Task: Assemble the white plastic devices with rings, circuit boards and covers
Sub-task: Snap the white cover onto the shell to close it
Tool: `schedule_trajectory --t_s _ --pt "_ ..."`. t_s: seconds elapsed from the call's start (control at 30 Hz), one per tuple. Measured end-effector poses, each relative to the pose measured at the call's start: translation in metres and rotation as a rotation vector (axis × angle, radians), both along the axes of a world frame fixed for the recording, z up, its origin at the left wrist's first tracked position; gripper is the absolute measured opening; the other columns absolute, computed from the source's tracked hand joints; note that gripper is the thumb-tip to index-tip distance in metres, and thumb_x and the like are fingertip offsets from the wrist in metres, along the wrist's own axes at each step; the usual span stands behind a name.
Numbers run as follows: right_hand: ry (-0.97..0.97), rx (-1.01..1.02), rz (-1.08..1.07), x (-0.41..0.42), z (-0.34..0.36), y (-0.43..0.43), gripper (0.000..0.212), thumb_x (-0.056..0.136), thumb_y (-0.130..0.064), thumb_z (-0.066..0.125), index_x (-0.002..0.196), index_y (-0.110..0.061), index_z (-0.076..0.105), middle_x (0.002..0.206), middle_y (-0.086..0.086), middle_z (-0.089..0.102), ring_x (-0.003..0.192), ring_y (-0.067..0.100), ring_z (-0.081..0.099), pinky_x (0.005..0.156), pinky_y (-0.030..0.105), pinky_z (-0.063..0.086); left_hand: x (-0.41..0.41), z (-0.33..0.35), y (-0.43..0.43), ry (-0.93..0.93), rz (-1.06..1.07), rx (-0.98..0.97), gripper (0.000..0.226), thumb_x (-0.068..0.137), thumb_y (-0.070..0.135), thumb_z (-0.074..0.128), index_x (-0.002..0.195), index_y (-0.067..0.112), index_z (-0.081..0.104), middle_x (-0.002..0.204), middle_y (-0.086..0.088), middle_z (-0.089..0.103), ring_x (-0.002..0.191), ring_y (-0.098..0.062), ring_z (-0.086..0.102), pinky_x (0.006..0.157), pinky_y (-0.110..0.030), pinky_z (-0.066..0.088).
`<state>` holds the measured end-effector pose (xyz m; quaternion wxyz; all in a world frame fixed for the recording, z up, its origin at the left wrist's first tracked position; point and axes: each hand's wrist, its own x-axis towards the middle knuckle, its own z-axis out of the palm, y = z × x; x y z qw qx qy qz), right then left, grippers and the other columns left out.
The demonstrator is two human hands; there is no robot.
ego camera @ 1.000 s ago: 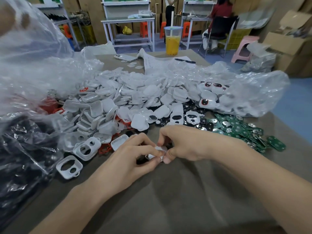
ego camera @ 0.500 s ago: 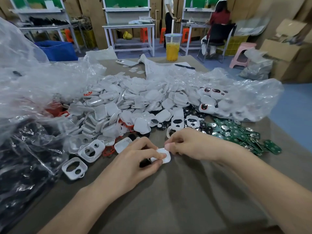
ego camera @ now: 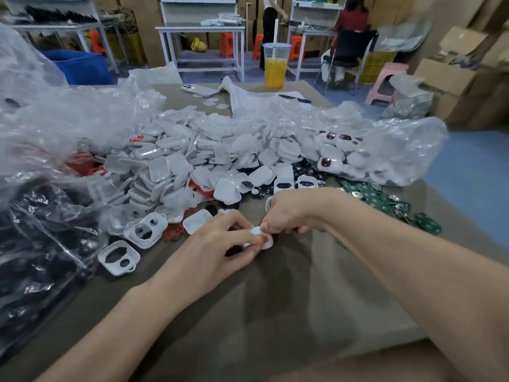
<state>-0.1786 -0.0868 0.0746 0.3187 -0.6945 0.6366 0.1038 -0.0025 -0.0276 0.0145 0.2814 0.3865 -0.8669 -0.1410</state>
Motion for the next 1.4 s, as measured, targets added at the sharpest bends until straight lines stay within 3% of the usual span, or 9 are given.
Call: schedule_trajectory --t_s 0.1,0.37,0.5,0.67,0.8,0.9,1.03,1.27,1.4 --pt "0.058 -0.011 0.044 0.0 0.003 0.001 0.016 0.095 -0.025 0.055 0.088 -0.011 0.059 0.08 0.01 0.057 0.075 0.027 0.052 0.066 0.033 0.045 -0.002 0.0 0.001 0.013 0.012 -0.009 0.022 0.095 0.033 0.062 0.106 0.024 0.079 0.103 0.009 0.06 0.089 0.001 0.055 0.078 -0.008 0.039" --pt "-0.227 0.097 -0.057 -0.035 0.003 0.022 0.028 0.095 -0.035 0.066 0.086 -0.009 0.068 0.078 0.001 0.053 0.071 0.014 0.045 0.056 0.02 0.04 -0.001 -0.003 0.004 0.01 0.051 0.008 0.017 0.095 0.029 0.068 0.109 0.027 0.077 0.106 0.009 0.059 0.094 0.003 0.051 0.08 -0.007 0.039" --pt "-0.153 0.061 -0.086 -0.03 0.001 0.023 0.044 0.091 -0.039 0.071 0.113 -0.001 0.071 0.089 0.007 0.055 0.078 0.018 0.048 0.057 0.023 0.042 -0.002 -0.002 0.005 0.019 0.051 0.005 0.016 0.094 0.026 0.071 0.107 0.025 0.078 0.104 0.007 0.061 0.092 0.003 0.051 0.077 -0.006 0.038" --pt "-0.076 0.153 -0.167 -0.021 0.006 0.017 0.023 0.091 -0.033 0.071 0.099 -0.013 0.062 0.09 0.005 0.047 0.084 0.019 0.043 0.064 0.026 0.042 -0.004 0.0 0.005 0.026 0.035 -0.001 0.014 0.094 0.024 0.07 0.106 0.025 0.079 0.103 0.005 0.062 0.088 -0.002 0.051 0.076 -0.015 0.042" --pt "0.09 0.117 -0.102 -0.012 0.008 0.018 0.025 0.096 -0.038 0.064 0.106 -0.016 0.056 0.092 0.004 0.054 0.077 0.018 0.055 0.079 0.034 0.052 -0.006 0.0 0.007 0.026 0.041 -0.005 0.016 0.094 0.023 0.07 0.108 0.022 0.079 0.102 0.002 0.061 0.087 -0.009 0.056 0.074 -0.024 0.046" --pt "0.161 0.086 -0.044 -0.009 0.007 0.021 0.034 0.097 -0.041 0.062 0.117 -0.015 0.054 0.101 0.007 0.063 0.094 0.027 0.065 0.088 0.04 0.057 -0.005 0.002 0.008 0.014 0.043 -0.004 0.017 0.094 0.022 0.07 0.108 0.021 0.079 0.102 0.0 0.062 0.087 -0.011 0.056 0.075 -0.028 0.047" --pt "0.004 0.045 -0.071 -0.022 0.003 0.025 0.032 0.092 -0.037 0.066 0.106 -0.008 0.067 0.078 0.004 0.056 0.069 0.022 0.049 0.055 0.026 0.04 -0.004 0.002 0.009 0.019 0.039 -0.02 0.016 0.094 0.021 0.071 0.108 0.021 0.079 0.101 0.001 0.062 0.086 -0.008 0.055 0.074 -0.023 0.047" --pt "-0.286 -0.139 -0.154 -0.022 -0.01 0.027 0.039 0.098 -0.044 0.058 0.071 -0.016 0.056 0.063 -0.002 0.051 0.055 0.012 0.044 0.046 0.02 0.033 -0.004 0.005 0.011 0.0 0.039 -0.003 0.017 0.095 0.022 0.07 0.11 0.022 0.078 0.104 0.004 0.062 0.091 -0.006 0.056 0.077 -0.014 0.044" --pt "-0.271 -0.164 -0.104 -0.015 -0.014 0.024 0.034 0.099 -0.038 0.06 0.076 -0.014 0.053 0.063 -0.004 0.04 0.055 0.008 0.037 0.046 0.018 0.028 -0.002 0.004 0.01 -0.001 0.025 0.008 0.016 0.094 0.021 0.07 0.109 0.022 0.078 0.106 0.006 0.062 0.093 -0.001 0.055 0.081 -0.006 0.038"
